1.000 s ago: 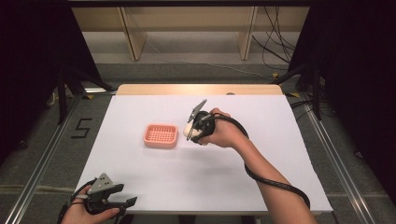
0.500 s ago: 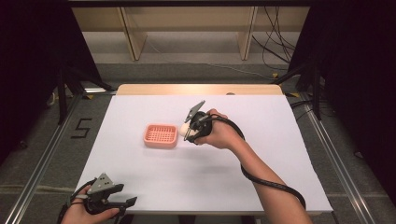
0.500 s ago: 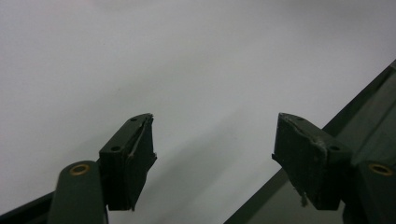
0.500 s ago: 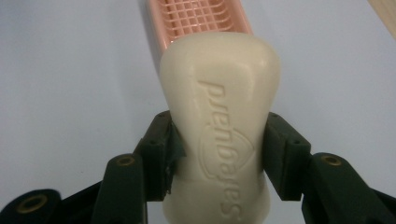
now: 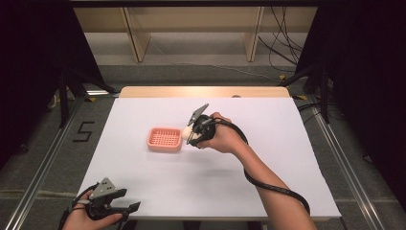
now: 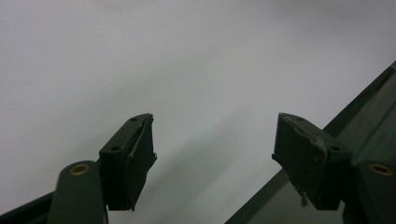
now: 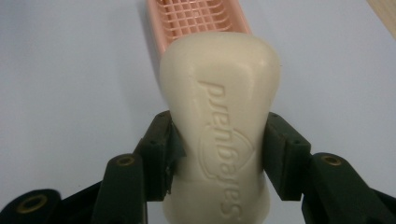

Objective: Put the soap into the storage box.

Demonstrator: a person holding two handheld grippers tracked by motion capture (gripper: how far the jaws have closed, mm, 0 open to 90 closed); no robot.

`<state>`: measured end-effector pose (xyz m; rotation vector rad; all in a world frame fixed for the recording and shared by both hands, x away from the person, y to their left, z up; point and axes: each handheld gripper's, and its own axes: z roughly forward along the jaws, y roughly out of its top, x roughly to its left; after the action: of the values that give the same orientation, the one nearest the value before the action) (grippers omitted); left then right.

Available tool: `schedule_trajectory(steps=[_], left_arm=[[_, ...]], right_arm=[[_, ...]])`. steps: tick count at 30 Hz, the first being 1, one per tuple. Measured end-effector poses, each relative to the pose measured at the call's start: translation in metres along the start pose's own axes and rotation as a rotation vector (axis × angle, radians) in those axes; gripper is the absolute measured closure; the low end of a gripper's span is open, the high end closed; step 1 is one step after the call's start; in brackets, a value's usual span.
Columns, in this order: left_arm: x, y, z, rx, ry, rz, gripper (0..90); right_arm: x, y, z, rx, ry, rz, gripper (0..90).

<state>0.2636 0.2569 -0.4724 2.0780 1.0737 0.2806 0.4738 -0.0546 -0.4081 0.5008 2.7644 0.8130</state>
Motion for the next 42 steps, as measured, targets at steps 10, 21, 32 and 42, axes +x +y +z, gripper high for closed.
schedule_trajectory(steps=[10, 21, 32, 42], left_arm=[[0.002, 0.001, -0.002, 0.013, 0.008, 0.036, 28.3], [0.004, 0.001, -0.002, 0.010, 0.023, 0.048, 28.3], [0.001, 0.000, -0.002, 0.012, 0.001, 0.016, 28.2], [0.003, 0.001, -0.002, 0.003, 0.008, 0.034, 28.3]], right_arm=[[0.000, 0.008, 0.005, -0.032, -0.008, -0.025, 50.7], [0.003, 0.017, 0.010, -0.021, 0.005, -0.024, 50.6], [0.003, 0.023, 0.012, -0.027, 0.002, -0.034, 50.7], [0.003, 0.031, 0.017, -0.036, 0.003, -0.039, 50.7]])
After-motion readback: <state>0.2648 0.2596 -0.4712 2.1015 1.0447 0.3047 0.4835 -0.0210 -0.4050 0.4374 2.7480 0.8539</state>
